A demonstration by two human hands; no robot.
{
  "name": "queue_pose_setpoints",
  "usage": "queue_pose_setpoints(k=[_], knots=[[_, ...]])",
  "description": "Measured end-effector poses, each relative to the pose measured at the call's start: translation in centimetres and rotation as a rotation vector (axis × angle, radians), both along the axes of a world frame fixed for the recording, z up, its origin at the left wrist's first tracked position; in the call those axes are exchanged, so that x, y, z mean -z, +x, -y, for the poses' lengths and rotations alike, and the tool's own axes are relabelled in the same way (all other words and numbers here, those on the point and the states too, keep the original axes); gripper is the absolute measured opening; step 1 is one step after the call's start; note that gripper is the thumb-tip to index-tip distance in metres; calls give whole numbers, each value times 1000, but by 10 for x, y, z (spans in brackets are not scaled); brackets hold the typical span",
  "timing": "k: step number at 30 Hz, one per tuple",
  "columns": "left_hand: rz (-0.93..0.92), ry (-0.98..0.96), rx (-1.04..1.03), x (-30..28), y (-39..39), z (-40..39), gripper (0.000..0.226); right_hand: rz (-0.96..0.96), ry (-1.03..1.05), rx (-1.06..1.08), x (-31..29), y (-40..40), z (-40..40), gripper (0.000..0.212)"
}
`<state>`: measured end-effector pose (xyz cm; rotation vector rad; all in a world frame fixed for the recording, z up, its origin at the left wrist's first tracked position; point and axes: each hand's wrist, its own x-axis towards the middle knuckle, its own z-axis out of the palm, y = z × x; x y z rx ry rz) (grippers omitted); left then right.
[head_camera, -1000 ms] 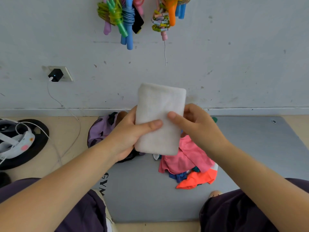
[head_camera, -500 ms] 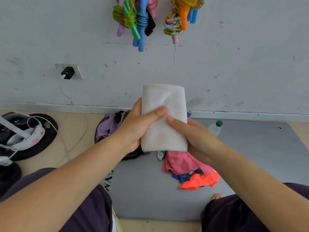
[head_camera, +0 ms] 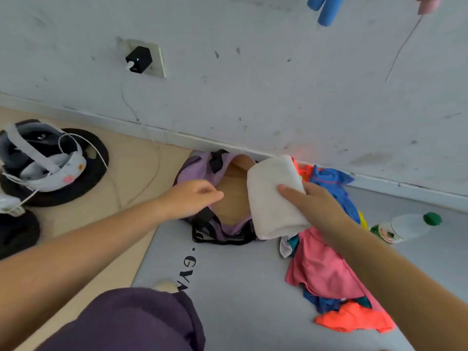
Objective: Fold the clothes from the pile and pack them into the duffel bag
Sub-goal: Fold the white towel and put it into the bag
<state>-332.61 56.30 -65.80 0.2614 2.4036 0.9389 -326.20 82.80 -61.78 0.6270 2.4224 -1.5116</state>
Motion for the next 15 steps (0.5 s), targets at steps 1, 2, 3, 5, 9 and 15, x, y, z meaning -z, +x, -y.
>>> queue_pose_setpoints(k=[1, 2, 3, 5, 9, 15], knots=[[-25, -40, 67, 23, -6, 2, 44, -20, 0, -9, 17, -12, 6, 37], [-55, -78, 138, 43, -12, 4, 51, -37, -8, -13, 31, -24, 13, 34], [-91, -126, 207, 61, -17, 5, 57, -48, -20, -20, 45, -37, 19, 32], [-181, -274, 309, 90, -26, 8, 66, -6, -5, -51, 75, -66, 28, 35], [-314, -462, 286, 131, -26, 20, 77, 350, -69, -76, 139, -116, 38, 59], [-445, -450, 206, 158, -16, 32, 81, 207, -276, 129, 208, -140, 67, 59]])
